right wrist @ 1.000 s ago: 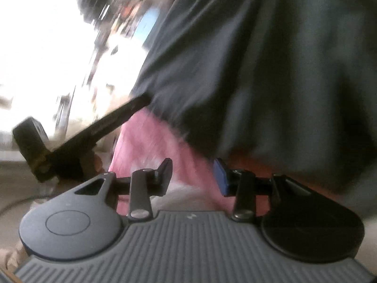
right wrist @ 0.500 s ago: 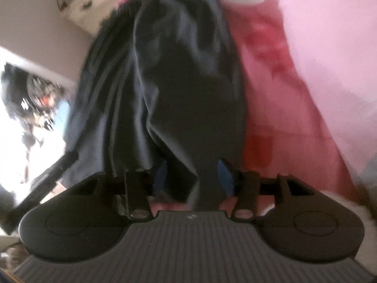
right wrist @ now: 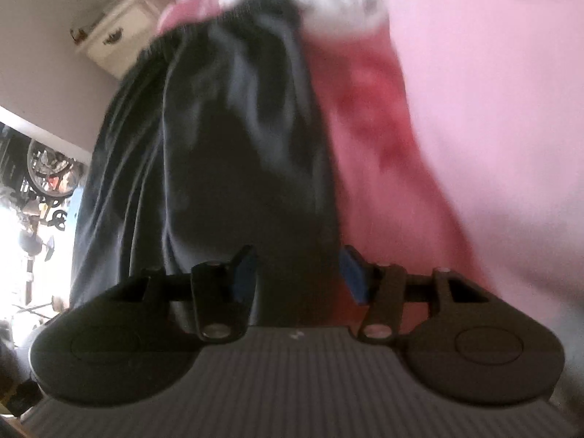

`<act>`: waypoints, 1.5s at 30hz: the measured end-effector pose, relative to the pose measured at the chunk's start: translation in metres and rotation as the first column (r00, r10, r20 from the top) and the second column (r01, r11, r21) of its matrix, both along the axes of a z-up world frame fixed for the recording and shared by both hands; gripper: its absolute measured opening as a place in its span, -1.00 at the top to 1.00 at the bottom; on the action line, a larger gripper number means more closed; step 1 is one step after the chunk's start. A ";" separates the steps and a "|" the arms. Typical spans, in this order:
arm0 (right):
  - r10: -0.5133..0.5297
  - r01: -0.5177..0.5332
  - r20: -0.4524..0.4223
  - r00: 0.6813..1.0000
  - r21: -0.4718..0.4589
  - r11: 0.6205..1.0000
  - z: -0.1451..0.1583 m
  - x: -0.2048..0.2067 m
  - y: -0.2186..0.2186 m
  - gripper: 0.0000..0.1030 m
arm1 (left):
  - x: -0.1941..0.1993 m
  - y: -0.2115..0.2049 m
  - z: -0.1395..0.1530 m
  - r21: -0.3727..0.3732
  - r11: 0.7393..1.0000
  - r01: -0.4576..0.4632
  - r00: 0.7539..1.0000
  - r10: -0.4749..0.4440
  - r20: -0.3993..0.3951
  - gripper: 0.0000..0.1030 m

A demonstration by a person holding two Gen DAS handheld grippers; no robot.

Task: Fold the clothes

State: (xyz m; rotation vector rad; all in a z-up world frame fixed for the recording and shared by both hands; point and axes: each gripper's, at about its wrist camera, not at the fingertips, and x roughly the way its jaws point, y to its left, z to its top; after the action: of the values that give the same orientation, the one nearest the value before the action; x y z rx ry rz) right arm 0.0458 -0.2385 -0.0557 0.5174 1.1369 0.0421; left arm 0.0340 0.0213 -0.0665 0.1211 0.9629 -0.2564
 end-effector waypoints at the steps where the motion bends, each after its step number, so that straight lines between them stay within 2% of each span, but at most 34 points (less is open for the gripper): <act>1: 0.007 -0.007 0.033 0.999 -0.009 1.000 0.003 0.007 -0.003 0.11 | 0.003 0.000 0.001 0.007 1.000 -0.007 1.000 0.006 0.015 0.29; 4: 0.056 -0.049 0.123 0.991 -0.065 0.997 0.002 0.041 -0.001 0.24 | 0.009 -0.005 0.004 0.004 1.000 0.009 0.998 -0.009 0.055 0.29; 6: 0.109 -0.090 0.154 0.982 -0.123 0.988 -0.008 0.065 0.006 0.40 | 0.010 -0.013 0.002 0.006 0.999 0.037 0.997 -0.037 0.071 0.29; 9: 0.224 -0.179 0.184 0.957 -0.235 0.955 -0.015 0.086 0.023 0.63 | 0.010 -0.028 -0.006 0.008 0.997 0.074 0.994 -0.075 0.082 0.28; 11: 0.289 -0.222 0.188 0.939 -0.312 0.924 -0.020 0.094 0.032 0.68 | 0.010 -0.037 -0.015 0.010 0.996 0.087 0.993 -0.087 0.074 0.28; 15: 0.333 -0.248 0.170 0.927 -0.388 0.888 -0.037 0.112 0.032 0.71 | 0.013 -0.045 -0.032 0.022 0.997 0.078 0.996 -0.079 0.048 0.28; 18: 0.317 -0.239 0.142 0.938 -0.398 0.886 -0.053 0.124 0.023 0.79 | 0.013 -0.046 -0.039 0.031 0.997 0.066 0.997 -0.068 0.045 0.28; 22: 0.275 -0.194 0.167 0.947 -0.384 0.903 -0.048 0.125 0.012 0.78 | 0.015 -0.042 -0.042 0.026 0.999 0.037 0.997 -0.039 0.059 0.28; 27: 0.278 -0.211 0.152 0.948 -0.352 0.912 -0.059 0.133 0.004 0.78 | 0.015 -0.038 -0.046 0.014 1.000 0.000 0.996 -0.001 0.084 0.28; 28: 0.278 -0.208 0.164 0.946 -0.351 0.913 -0.057 0.133 0.002 0.81 | 0.014 -0.038 -0.047 0.012 1.000 -0.004 0.996 0.003 0.091 0.27; 29: 0.275 -0.197 0.183 0.944 -0.354 0.914 -0.053 0.131 0.001 0.96 | 0.013 -0.037 -0.047 0.012 1.000 -0.010 0.995 0.008 0.097 0.26; 32: 0.264 -0.165 0.242 0.934 -0.362 0.917 -0.040 0.125 -0.005 0.99 | 0.012 -0.036 -0.048 0.007 1.000 -0.026 0.994 0.025 0.106 0.25; 35: 0.202 -0.080 0.304 0.931 -0.371 0.925 -0.028 0.120 -0.014 0.99 | 0.013 -0.034 -0.048 -0.002 0.999 -0.040 0.993 0.040 0.109 0.25; 38: 0.095 0.028 0.321 0.942 -0.357 0.934 -0.029 0.125 -0.032 0.99 | 0.013 -0.032 -0.048 -0.009 0.999 -0.046 0.993 0.047 0.109 0.25; 41: 0.053 0.067 0.288 0.956 -0.392 0.918 -0.044 0.136 -0.039 0.99 | 0.013 -0.030 -0.048 -0.017 0.999 -0.051 0.993 0.053 0.108 0.25; 45: 0.060 0.059 0.221 0.973 -0.495 0.867 -0.053 0.141 -0.031 1.00 | 0.012 -0.029 -0.047 -0.025 0.998 -0.056 0.993 0.058 0.107 0.25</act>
State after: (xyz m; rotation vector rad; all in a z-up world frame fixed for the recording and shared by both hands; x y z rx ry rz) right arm 0.1865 -0.2692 -0.1090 0.0426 0.8725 -0.1870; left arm 0.0458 -0.0080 -0.1139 0.0867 0.8547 -0.2057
